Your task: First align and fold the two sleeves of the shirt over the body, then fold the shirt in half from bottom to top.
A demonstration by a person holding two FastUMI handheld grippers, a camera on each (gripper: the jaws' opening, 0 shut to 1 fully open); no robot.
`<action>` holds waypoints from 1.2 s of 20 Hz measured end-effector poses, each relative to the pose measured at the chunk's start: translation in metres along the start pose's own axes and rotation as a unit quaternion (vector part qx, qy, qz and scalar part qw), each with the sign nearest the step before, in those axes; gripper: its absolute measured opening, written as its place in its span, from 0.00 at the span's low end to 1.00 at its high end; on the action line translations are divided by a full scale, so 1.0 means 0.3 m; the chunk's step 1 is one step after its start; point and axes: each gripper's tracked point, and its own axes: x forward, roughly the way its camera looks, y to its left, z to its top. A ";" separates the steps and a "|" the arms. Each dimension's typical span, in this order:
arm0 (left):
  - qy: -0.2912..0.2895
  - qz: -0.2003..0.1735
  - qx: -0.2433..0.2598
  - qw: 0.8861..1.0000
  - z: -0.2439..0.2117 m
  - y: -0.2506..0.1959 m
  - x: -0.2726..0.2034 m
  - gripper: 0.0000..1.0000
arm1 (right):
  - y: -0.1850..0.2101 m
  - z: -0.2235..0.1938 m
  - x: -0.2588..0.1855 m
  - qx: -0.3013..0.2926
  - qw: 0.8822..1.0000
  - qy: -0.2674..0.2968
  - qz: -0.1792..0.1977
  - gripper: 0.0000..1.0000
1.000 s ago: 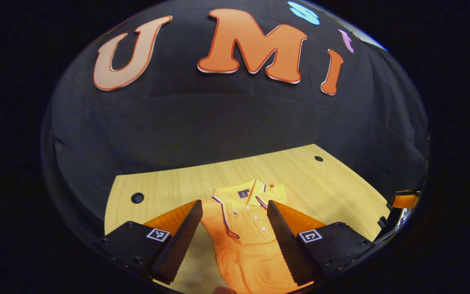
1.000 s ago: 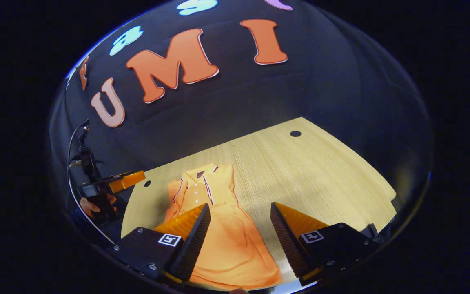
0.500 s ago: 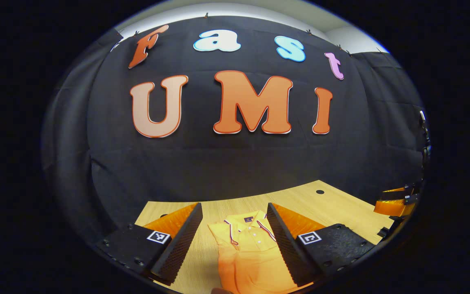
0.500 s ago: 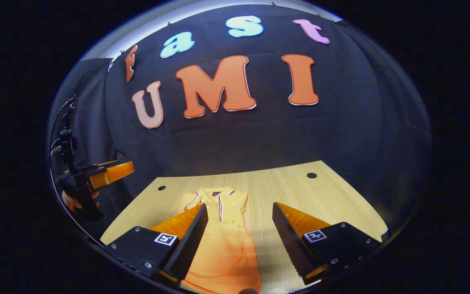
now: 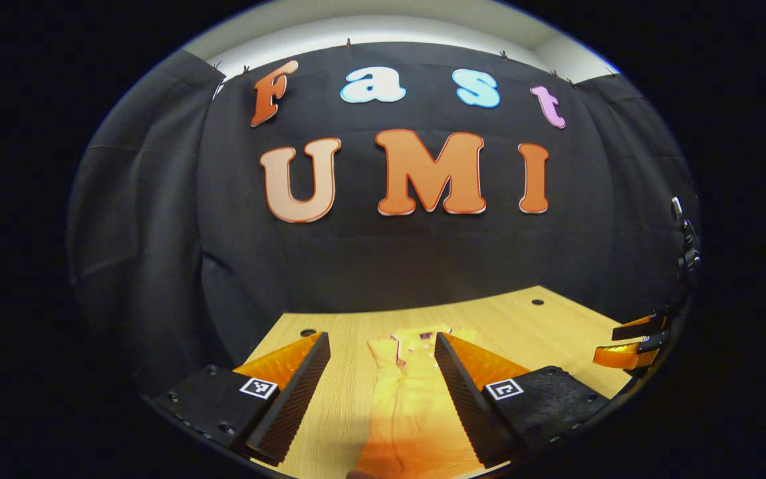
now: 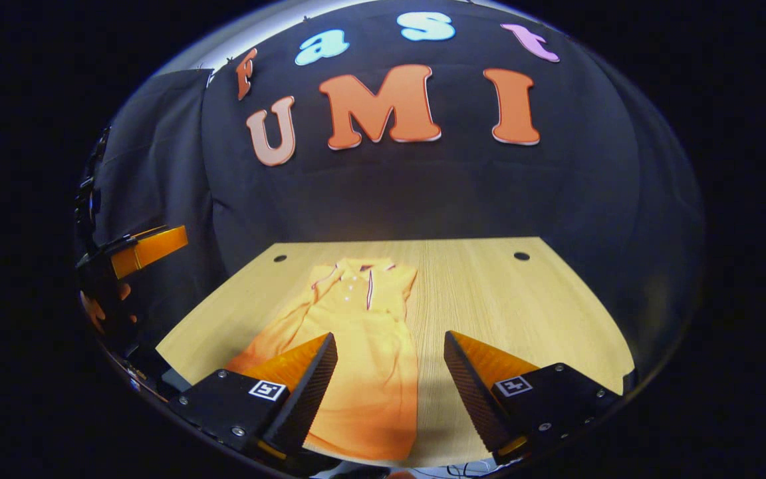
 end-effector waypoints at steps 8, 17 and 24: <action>0.187 -0.007 -0.015 0.982 -0.457 0.018 -0.022 0.98 | -0.021 -0.343 0.014 0.024 0.989 0.142 -0.006 0.99; 0.357 -0.048 -0.040 0.932 -0.627 0.015 -0.003 0.99 | -0.029 -0.526 0.030 0.046 0.970 0.239 -0.024 0.99; 0.426 -0.060 -0.019 0.902 -0.722 -0.005 -0.026 0.99 | -0.006 -0.609 0.042 0.045 0.957 0.286 -0.022 0.98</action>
